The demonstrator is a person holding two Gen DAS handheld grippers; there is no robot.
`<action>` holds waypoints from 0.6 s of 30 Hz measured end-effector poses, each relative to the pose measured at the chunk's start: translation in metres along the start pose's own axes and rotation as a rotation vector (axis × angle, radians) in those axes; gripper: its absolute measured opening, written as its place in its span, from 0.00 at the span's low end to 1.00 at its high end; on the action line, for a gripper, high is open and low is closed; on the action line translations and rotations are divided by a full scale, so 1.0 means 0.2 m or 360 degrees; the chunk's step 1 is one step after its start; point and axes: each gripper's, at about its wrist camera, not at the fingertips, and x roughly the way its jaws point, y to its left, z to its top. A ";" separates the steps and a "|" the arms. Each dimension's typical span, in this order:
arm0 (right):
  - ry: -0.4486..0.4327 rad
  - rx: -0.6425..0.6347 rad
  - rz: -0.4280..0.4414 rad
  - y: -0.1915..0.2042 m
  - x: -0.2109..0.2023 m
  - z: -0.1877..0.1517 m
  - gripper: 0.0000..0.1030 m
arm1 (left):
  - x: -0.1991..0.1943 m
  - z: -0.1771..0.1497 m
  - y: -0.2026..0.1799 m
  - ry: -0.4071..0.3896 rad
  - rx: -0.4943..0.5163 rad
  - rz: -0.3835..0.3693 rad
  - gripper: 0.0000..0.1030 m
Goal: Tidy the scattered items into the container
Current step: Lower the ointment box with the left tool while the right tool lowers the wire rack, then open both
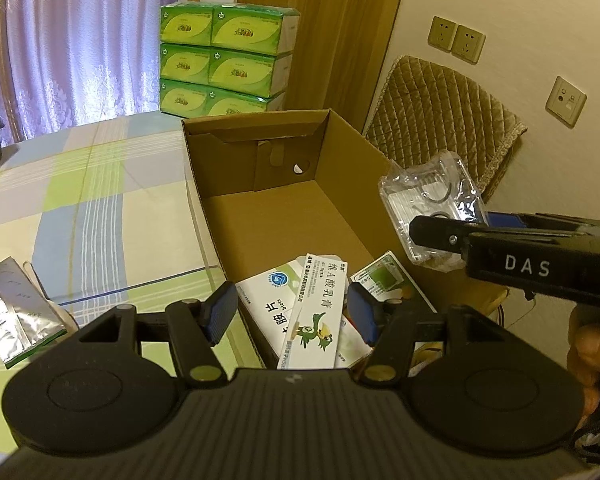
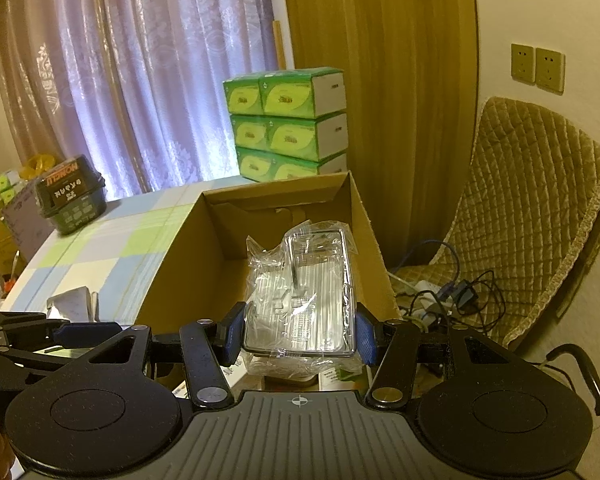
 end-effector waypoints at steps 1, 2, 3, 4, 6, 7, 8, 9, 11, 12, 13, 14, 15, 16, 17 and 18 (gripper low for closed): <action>0.0000 0.0001 0.0000 0.00 0.00 0.00 0.55 | -0.01 0.00 0.00 -0.0002 -0.0004 0.0000 0.54; -0.0002 0.0003 0.0000 0.00 0.00 0.01 0.55 | -0.01 0.00 0.01 -0.0005 -0.0009 0.0001 0.54; -0.0003 0.0007 0.0001 0.00 0.00 0.01 0.55 | -0.02 0.00 0.01 -0.0007 -0.0012 0.0003 0.54; -0.0005 0.0013 0.0002 -0.01 0.00 0.01 0.55 | -0.02 0.00 0.02 -0.0008 -0.0014 0.0004 0.54; -0.0010 0.0029 0.0005 -0.01 0.01 0.02 0.55 | -0.03 -0.01 0.03 -0.0003 -0.0023 0.0001 0.54; -0.0017 0.0037 0.0012 -0.02 0.01 0.03 0.55 | -0.03 -0.01 0.03 -0.0002 -0.0026 0.0002 0.54; -0.0024 0.0041 0.0022 -0.02 0.01 0.03 0.55 | -0.03 -0.01 0.04 -0.0002 -0.0028 0.0005 0.54; -0.0031 0.0041 0.0036 -0.02 0.01 0.04 0.55 | -0.04 -0.01 0.04 -0.0002 -0.0031 0.0008 0.54; -0.0047 0.0046 0.0041 -0.02 0.01 0.04 0.95 | -0.04 -0.01 0.05 -0.0002 -0.0035 0.0010 0.54; -0.0076 0.0060 0.0037 -0.02 -0.01 0.04 0.99 | -0.04 -0.02 0.05 -0.0002 -0.0038 0.0012 0.54; -0.0116 0.0071 0.0035 -0.02 -0.02 0.04 0.98 | -0.05 -0.02 0.06 -0.0002 -0.0042 0.0013 0.54; -0.0125 0.0068 0.0034 -0.02 -0.03 0.04 0.98 | -0.05 -0.02 0.06 -0.0002 -0.0046 0.0014 0.54; -0.0119 0.0065 0.0027 -0.02 -0.03 0.04 0.98 | -0.06 -0.03 0.06 -0.0001 -0.0047 0.0015 0.54; -0.0118 0.0072 0.0026 -0.03 -0.04 0.04 0.98 | -0.06 -0.03 0.06 0.0000 -0.0048 0.0016 0.54; -0.0118 0.0080 0.0022 -0.03 -0.04 0.04 0.98 | -0.06 -0.03 0.07 0.0001 -0.0050 0.0015 0.54; -0.0118 0.0084 0.0017 -0.03 -0.05 0.04 0.98 | -0.06 -0.03 0.07 0.0000 -0.0050 0.0015 0.54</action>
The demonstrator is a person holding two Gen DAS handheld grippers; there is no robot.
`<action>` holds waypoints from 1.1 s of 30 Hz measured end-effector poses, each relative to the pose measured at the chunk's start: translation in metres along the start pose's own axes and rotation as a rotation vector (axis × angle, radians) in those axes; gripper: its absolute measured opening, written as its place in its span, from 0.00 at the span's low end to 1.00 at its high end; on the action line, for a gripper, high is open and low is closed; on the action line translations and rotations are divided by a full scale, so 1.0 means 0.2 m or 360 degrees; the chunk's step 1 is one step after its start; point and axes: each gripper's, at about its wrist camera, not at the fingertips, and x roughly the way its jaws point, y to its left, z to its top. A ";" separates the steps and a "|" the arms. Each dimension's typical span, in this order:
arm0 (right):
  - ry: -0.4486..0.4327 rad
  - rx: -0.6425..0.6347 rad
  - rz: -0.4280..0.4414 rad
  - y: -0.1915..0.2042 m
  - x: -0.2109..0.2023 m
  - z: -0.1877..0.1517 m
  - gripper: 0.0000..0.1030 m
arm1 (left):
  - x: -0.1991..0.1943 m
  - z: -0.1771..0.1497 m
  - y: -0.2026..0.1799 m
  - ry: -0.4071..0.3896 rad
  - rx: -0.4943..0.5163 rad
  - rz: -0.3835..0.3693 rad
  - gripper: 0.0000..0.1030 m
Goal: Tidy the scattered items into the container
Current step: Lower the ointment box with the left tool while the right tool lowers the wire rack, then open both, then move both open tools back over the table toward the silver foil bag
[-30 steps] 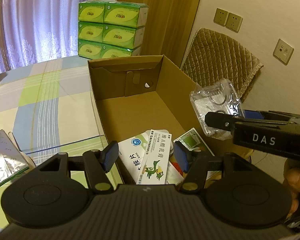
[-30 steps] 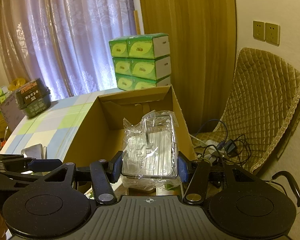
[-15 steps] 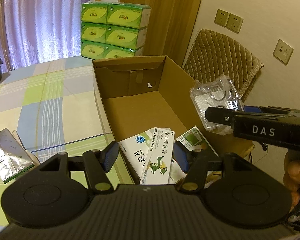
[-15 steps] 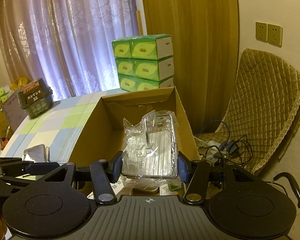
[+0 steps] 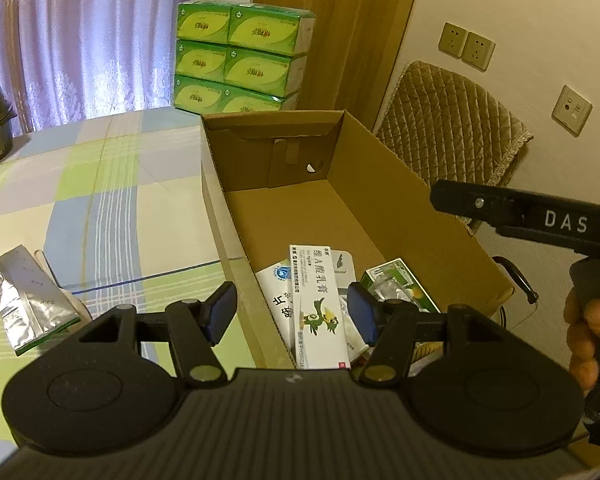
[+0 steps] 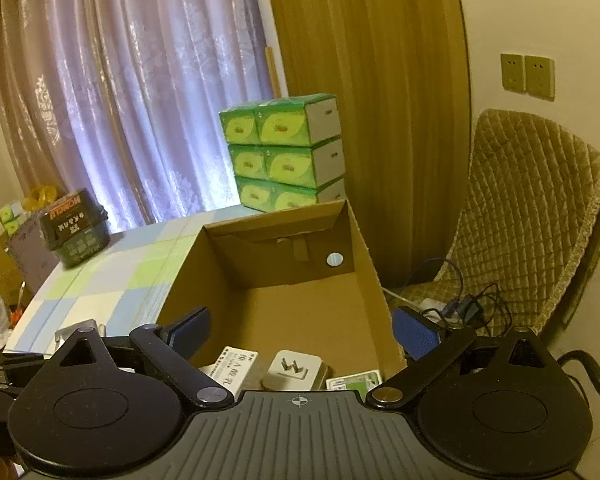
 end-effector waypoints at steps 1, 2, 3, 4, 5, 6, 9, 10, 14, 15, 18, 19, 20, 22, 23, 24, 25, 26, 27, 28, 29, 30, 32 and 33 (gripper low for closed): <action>0.0002 0.0000 -0.0002 0.00 0.00 0.00 0.98 | 0.00 0.00 0.00 0.0000 0.0002 0.0001 0.54; 0.0005 0.0002 -0.0004 0.00 -0.01 0.00 0.98 | -0.01 0.00 0.00 0.0000 0.0003 0.0001 0.54; 0.0007 0.0003 -0.0006 0.00 -0.01 0.00 0.98 | -0.01 0.00 0.00 0.0000 0.0002 0.0001 0.54; 0.0009 0.0002 -0.0008 0.00 -0.02 -0.01 0.98 | -0.01 0.00 0.00 -0.0001 0.0001 0.0001 0.54; 0.0012 -0.0001 -0.0009 0.01 -0.02 -0.01 0.98 | -0.01 0.00 0.00 -0.0002 0.0001 0.0002 0.54; 0.0016 -0.0002 -0.0006 0.01 -0.03 -0.01 0.98 | -0.02 0.00 0.00 -0.0003 0.0000 0.0002 0.54; 0.0018 -0.0005 -0.0003 0.02 -0.04 -0.01 0.98 | -0.04 -0.01 0.01 -0.0009 0.0003 0.0003 0.54; 0.0019 -0.0007 -0.0003 0.03 -0.04 -0.01 0.98 | -0.04 -0.01 0.01 -0.0012 0.0003 0.0005 0.54; 0.0023 -0.0016 0.0003 0.05 -0.06 0.00 0.98 | -0.07 -0.01 0.02 -0.0020 0.0003 0.0011 0.54; 0.0023 -0.0019 0.0004 0.06 -0.06 0.00 0.98 | -0.08 -0.01 0.02 -0.0021 0.0003 0.0012 0.54; 0.0026 -0.0029 0.0007 0.08 -0.08 0.00 0.98 | -0.10 -0.02 0.03 -0.0022 0.0001 0.0014 0.55; 0.0028 -0.0034 0.0009 0.09 -0.08 0.00 0.98 | -0.11 -0.02 0.03 -0.0023 -0.0001 0.0015 0.55; 0.0031 -0.0040 0.0011 0.10 -0.09 0.00 0.98 | -0.12 -0.03 0.04 -0.0024 -0.0004 0.0016 0.58; 0.0036 -0.0054 0.0016 0.12 -0.09 0.01 0.98 | -0.14 -0.04 0.06 -0.0032 -0.0011 0.0021 0.61; 0.0036 -0.0062 0.0021 0.14 -0.10 0.01 0.98 | -0.16 -0.05 0.06 -0.0036 -0.0015 0.0026 0.65; 0.0036 -0.0070 0.0025 0.15 -0.11 0.01 0.98 | -0.17 -0.06 0.07 -0.0039 -0.0021 0.0031 0.68; 0.0035 -0.0078 0.0029 0.17 -0.12 0.01 0.99 | -0.19 -0.07 0.09 -0.0041 -0.0026 0.0036 0.73; 0.0033 -0.0087 0.0034 0.18 -0.13 0.01 0.99 | -0.20 -0.08 0.10 -0.0041 -0.0035 0.0042 0.76; 0.0031 -0.0096 0.0040 0.20 -0.13 0.01 0.99 | -0.22 -0.10 0.12 -0.0041 -0.0047 0.0047 0.77; 0.0029 -0.0105 0.0046 0.22 -0.14 0.01 0.99 | -0.23 -0.11 0.14 -0.0039 -0.0061 0.0054 0.80; 0.0029 -0.0114 0.0052 0.24 -0.14 0.01 0.99 | -0.25 -0.13 0.16 -0.0038 -0.0073 0.0064 0.83; 0.0029 -0.0123 0.0058 0.26 -0.15 0.01 0.98 | -0.27 -0.15 0.19 -0.0038 -0.0083 0.0076 0.85; 0.0033 -0.0146 0.0071 0.30 -0.15 0.01 0.99 | -0.31 -0.19 0.25 -0.0043 -0.0112 0.0114 0.93; 0.0037 -0.0162 0.0078 0.33 -0.16 0.00 0.99 | -0.33 -0.21 0.28 -0.0044 -0.0129 0.0138 0.94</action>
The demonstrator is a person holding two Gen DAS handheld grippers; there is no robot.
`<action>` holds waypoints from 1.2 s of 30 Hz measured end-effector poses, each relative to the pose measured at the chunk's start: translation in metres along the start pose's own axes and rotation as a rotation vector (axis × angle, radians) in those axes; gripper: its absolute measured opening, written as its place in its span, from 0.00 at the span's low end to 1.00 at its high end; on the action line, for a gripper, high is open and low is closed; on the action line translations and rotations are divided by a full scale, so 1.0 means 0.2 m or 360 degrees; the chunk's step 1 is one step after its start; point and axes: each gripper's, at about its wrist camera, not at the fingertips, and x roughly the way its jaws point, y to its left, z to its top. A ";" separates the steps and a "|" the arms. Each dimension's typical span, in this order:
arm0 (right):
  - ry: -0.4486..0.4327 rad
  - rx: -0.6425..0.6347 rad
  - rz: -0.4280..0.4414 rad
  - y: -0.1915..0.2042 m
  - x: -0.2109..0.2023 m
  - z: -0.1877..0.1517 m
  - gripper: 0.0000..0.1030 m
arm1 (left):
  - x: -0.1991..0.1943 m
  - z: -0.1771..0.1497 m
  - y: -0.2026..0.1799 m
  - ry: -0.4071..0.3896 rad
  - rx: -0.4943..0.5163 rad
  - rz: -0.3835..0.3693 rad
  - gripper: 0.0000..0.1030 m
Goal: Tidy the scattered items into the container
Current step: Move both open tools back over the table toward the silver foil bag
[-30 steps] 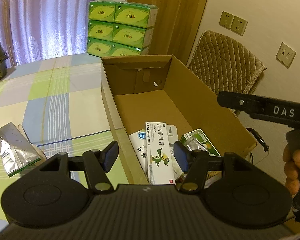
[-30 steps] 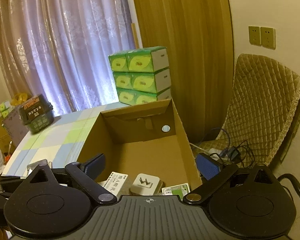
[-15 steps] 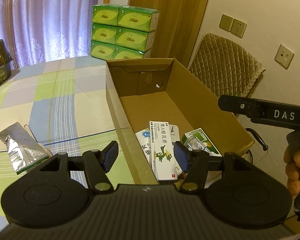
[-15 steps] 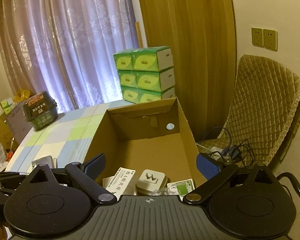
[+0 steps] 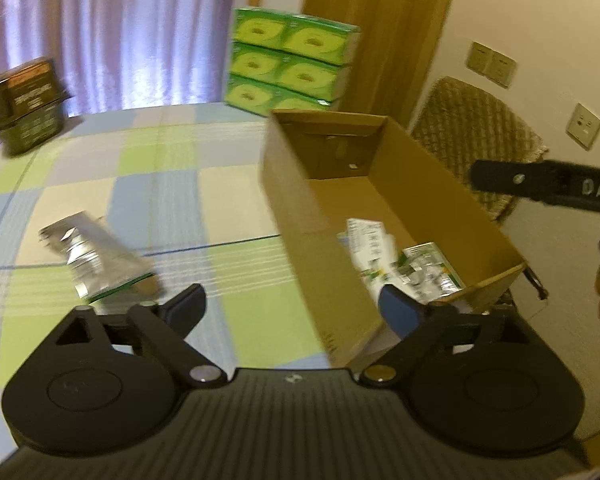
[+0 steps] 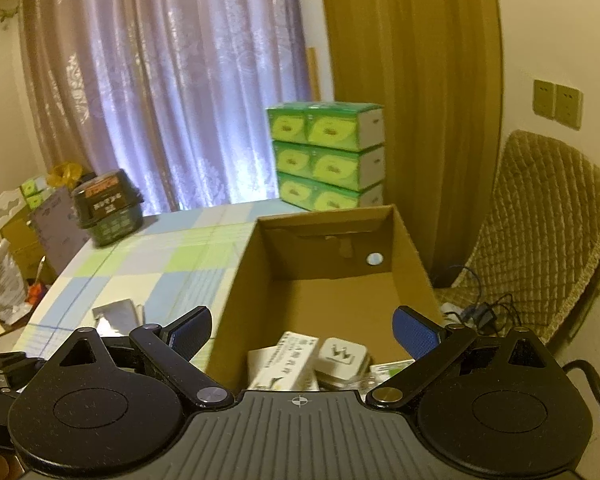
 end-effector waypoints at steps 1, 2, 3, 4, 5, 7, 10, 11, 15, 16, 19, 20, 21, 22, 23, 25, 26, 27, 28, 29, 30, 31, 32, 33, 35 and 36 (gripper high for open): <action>0.0005 -0.0017 0.0006 0.03 0.00 0.00 0.99 | -0.01 -0.01 0.03 0.0002 -0.0015 0.0023 0.96; 0.0009 -0.0036 0.0015 0.06 0.00 0.00 0.99 | -0.03 -0.03 0.07 0.0005 -0.0030 0.0047 0.98; 0.0012 -0.0052 0.0027 0.08 0.00 0.00 0.99 | -0.05 -0.04 0.11 0.0007 -0.0045 0.0075 0.98; 0.0013 -0.0065 0.0039 0.11 0.00 -0.01 0.99 | -0.06 -0.06 0.15 0.0008 -0.0057 0.0100 0.98; 0.0015 -0.0080 0.0053 0.14 0.00 -0.01 0.99 | -0.08 -0.08 0.19 0.0011 -0.0067 0.0127 0.98; 0.0021 -0.0108 0.0082 0.20 0.01 -0.01 0.99 | -0.11 -0.11 0.26 0.0017 -0.0090 0.0174 0.98; 0.0033 -0.0151 0.0128 0.30 0.03 -0.02 0.99 | -0.17 -0.16 0.38 0.0020 -0.0132 0.0235 0.98; 0.0037 -0.0163 0.0145 0.33 0.03 -0.02 0.99 | -0.18 -0.18 0.41 0.0021 -0.0142 0.0251 0.98; 0.0060 -0.0228 0.0216 0.47 0.08 -0.03 0.99 | -0.23 -0.23 0.53 0.0026 -0.0174 0.0323 0.99; 0.0067 -0.0246 0.0233 0.50 0.09 -0.03 0.99 | -0.24 -0.24 0.56 0.0026 -0.0184 0.0337 0.99; 0.0093 -0.0304 0.0279 0.59 0.14 -0.05 0.99 | -0.26 -0.26 0.65 0.0037 -0.0186 0.0374 0.99; 0.0104 -0.0324 0.0293 0.63 0.16 -0.05 0.99 | -0.27 -0.27 0.67 0.0040 -0.0186 0.0387 0.99; 0.0116 -0.0342 0.0307 0.66 0.19 -0.06 0.99 | -0.27 -0.28 0.70 0.0042 -0.0191 0.0398 0.99; 0.0127 -0.0356 0.0319 0.68 0.21 -0.07 0.99 | -0.28 -0.29 0.73 0.0044 -0.0199 0.0407 0.99; 0.0140 -0.0369 0.0331 0.71 0.23 -0.08 0.99 | -0.28 -0.30 0.76 0.0048 -0.0207 0.0416 0.99; 0.0166 -0.0391 0.0353 0.75 0.28 -0.10 0.99 | -0.27 -0.30 0.81 0.0059 -0.0220 0.0427 0.99; 0.0182 -0.0403 0.0362 0.78 0.31 -0.11 0.99 | -0.26 -0.31 0.83 0.0065 -0.0226 0.0422 0.99; 0.0199 -0.0415 0.0372 0.80 0.34 -0.12 0.99 | -0.26 -0.31 0.85 0.0070 -0.0233 0.0414 0.99; 0.0213 -0.0425 0.0384 0.83 0.36 -0.13 0.98 | -0.25 -0.31 0.88 0.0073 -0.0238 0.0410 0.99; 0.0226 -0.0436 0.0396 0.85 0.40 -0.13 0.99 | -0.24 -0.31 0.89 0.0076 -0.0240 0.0410 0.99; 0.0239 -0.0445 0.0406 0.87 0.43 -0.14 0.99 | -0.23 -0.32 0.91 0.0081 -0.0241 0.0409 0.99; 0.0251 -0.0451 0.0413 0.88 0.46 -0.14 0.99 | -0.21 -0.32 0.92 0.0087 -0.0240 0.0409 0.99; 0.0265 -0.0458 0.0422 0.90 0.50 -0.14 0.99 | -0.20 -0.32 0.94 0.0092 -0.0238 0.0409 0.99; 0.0281 -0.0463 0.0432 0.91 0.55 -0.15 0.99 | -0.18 -0.32 0.96 0.0100 -0.0236 0.0410 0.99; 0.0315 -0.0464 0.0445 0.93 0.63 -0.16 0.98 | -0.14 -0.32 0.98 0.0116 -0.0231 0.0411 0.99; 0.0333 -0.0462 0.0452 0.93 0.68 -0.17 0.98 | -0.12 -0.33 1.00 0.0121 -0.0232 0.0412 0.99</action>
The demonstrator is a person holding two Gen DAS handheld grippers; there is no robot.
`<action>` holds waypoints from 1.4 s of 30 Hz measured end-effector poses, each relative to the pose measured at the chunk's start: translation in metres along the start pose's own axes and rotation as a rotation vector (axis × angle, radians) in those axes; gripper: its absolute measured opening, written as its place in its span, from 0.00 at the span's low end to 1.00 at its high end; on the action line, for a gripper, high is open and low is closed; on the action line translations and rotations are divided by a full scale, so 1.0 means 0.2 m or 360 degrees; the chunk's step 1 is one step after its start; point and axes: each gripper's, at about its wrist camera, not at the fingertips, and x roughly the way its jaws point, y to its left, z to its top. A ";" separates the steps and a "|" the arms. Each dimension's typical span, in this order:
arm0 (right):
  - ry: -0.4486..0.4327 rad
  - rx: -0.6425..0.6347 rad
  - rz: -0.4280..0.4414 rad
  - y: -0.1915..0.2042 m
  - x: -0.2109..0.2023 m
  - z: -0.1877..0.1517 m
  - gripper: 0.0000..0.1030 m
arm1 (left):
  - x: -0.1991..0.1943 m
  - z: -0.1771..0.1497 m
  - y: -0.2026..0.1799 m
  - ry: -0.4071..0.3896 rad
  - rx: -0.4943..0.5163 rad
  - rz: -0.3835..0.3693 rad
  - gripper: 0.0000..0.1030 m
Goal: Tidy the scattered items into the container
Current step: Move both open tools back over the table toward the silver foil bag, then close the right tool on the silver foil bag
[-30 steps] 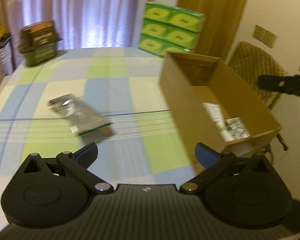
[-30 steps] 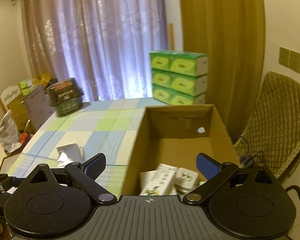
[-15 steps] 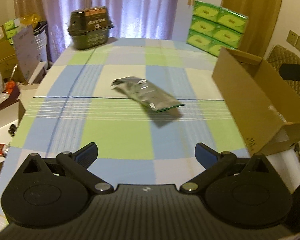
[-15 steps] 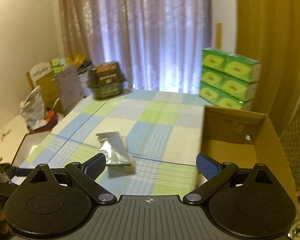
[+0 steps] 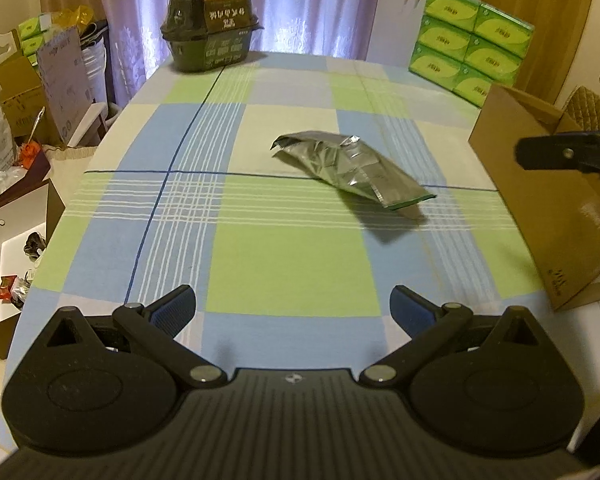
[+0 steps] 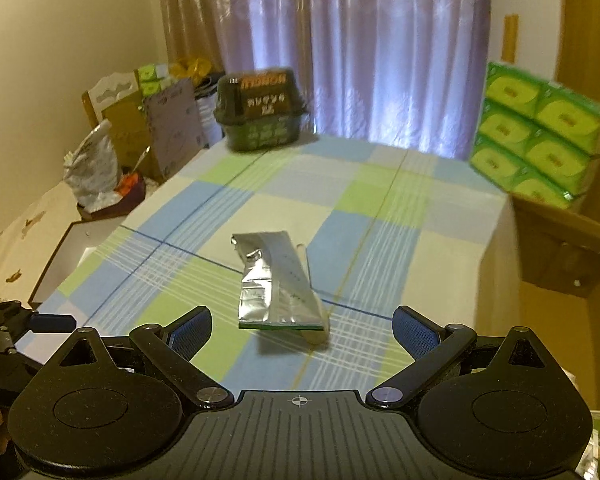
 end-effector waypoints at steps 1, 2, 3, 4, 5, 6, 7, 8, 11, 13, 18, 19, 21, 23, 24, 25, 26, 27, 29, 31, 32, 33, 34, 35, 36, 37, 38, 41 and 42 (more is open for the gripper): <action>0.0016 0.0004 0.0011 -0.01 0.04 0.00 0.98 | 0.02 0.00 0.01 0.0005 -0.0004 0.0001 0.98; 0.0035 0.0009 0.0024 -0.02 0.09 0.00 0.98 | 0.05 0.00 0.03 0.0012 -0.0011 0.0003 0.99; 0.0051 0.0012 0.0037 -0.03 0.13 0.00 0.98 | 0.07 0.00 0.04 0.0018 -0.0018 0.0007 0.99; 0.0065 0.0015 0.0048 -0.03 0.17 0.00 0.98 | 0.09 0.01 0.05 0.0021 -0.0023 0.0010 0.98; 0.0079 0.0019 0.0060 -0.04 0.21 0.00 0.98 | 0.11 0.01 0.06 0.0023 -0.0028 0.0015 0.98; 0.0092 0.0024 0.0073 -0.05 0.25 0.00 0.98 | 0.13 0.01 0.07 0.0025 -0.0031 0.0019 0.98; 0.0102 0.0030 0.0091 -0.06 0.29 0.00 0.98 | 0.15 0.01 0.08 0.0025 -0.0033 0.0023 0.98; 0.0113 0.0033 0.0116 -0.07 0.33 -0.01 0.98 | 0.16 0.01 0.09 0.0024 -0.0036 0.0027 0.98; 0.0135 0.0023 0.0178 -0.07 0.43 0.00 0.98 | 0.19 0.01 0.11 0.0028 -0.0048 0.0031 0.98; 0.0152 0.0022 0.0209 -0.07 0.49 0.00 0.98 | 0.21 0.01 0.12 0.0025 -0.0059 0.0033 0.99; 0.0167 0.0041 0.0256 -0.09 0.61 0.04 0.98 | 0.24 0.02 0.14 0.0010 -0.0107 0.0019 0.98; 0.0164 0.0034 0.0261 -0.08 0.63 0.05 0.98 | 0.25 0.02 0.15 0.0008 -0.0109 0.0018 0.98; 0.0161 0.0018 0.0257 -0.08 0.67 0.07 0.98 | 0.27 0.02 0.15 0.0012 -0.0106 0.0011 0.98; 0.0162 0.0009 0.0263 -0.08 0.70 0.08 0.98 | 0.30 0.03 0.14 0.0027 -0.0092 0.0004 0.98; 0.0165 0.0007 0.0269 -0.08 0.72 0.09 0.98 | 0.31 0.03 0.14 0.0032 -0.0087 -0.0001 0.98; 0.0168 0.0005 0.0270 -0.08 0.74 0.09 0.98 | 0.32 0.03 0.15 0.0035 -0.0086 -0.0005 0.98; 0.0172 0.0004 0.0272 -0.07 0.75 0.10 0.98 | 0.33 0.03 0.15 0.0036 -0.0090 -0.0008 0.98; 0.0174 0.0006 0.0276 -0.07 0.77 0.10 0.98 | 0.33 0.03 0.16 0.0035 -0.0097 -0.0010 0.98; 0.0182 0.0002 0.0289 -0.06 0.79 0.11 0.98 | 0.35 0.04 0.17 0.0034 -0.0122 -0.0009 0.98; 0.0199 -0.0021 0.0294 -0.04 0.82 0.11 0.84 | 0.36 0.04 0.19 0.0035 -0.0145 -0.0007 0.98; 0.0214 -0.0038 0.0294 -0.03 0.84 0.11 0.81 | 0.36 0.04 0.19 0.0036 -0.0152 -0.0005 0.98; 0.0230 -0.0055 0.0280 -0.02 0.85 0.11 0.81 | 0.37 0.04 0.20 0.0037 -0.0156 -0.0004 0.98; 0.0238 -0.0061 0.0269 -0.02 0.86 0.10 0.79 | 0.37 0.04 0.20 0.0037 -0.0157 -0.0005 0.98; 0.0246 -0.0056 0.0260 -0.02 0.86 0.10 0.75 | 0.37 0.04 0.20 0.0037 -0.0158 -0.0005 0.98; 0.0247 -0.0051 0.0245 -0.02 0.86 0.09 0.74 | 0.38 0.04 0.19 0.0037 -0.0161 -0.0006 0.98; 0.0252 -0.0051 0.0244 -0.02 0.86 0.09 0.68 | 0.38 0.04 0.19 0.0037 -0.0164 -0.0008 0.98; 0.0260 -0.0057 0.0241 -0.02 0.85 0.09 0.63 | 0.38 0.04 0.19 0.0037 -0.0167 -0.0009 0.98; 0.0284 -0.0077 0.0215 0.00 0.81 0.08 0.60 | 0.37 0.03 0.19 0.0037 -0.0171 -0.0012 0.98; 0.0302 -0.0083 0.0216 0.00 0.79 0.07 0.60 | 0.37 0.03 0.19 0.0037 -0.0173 -0.0013 0.98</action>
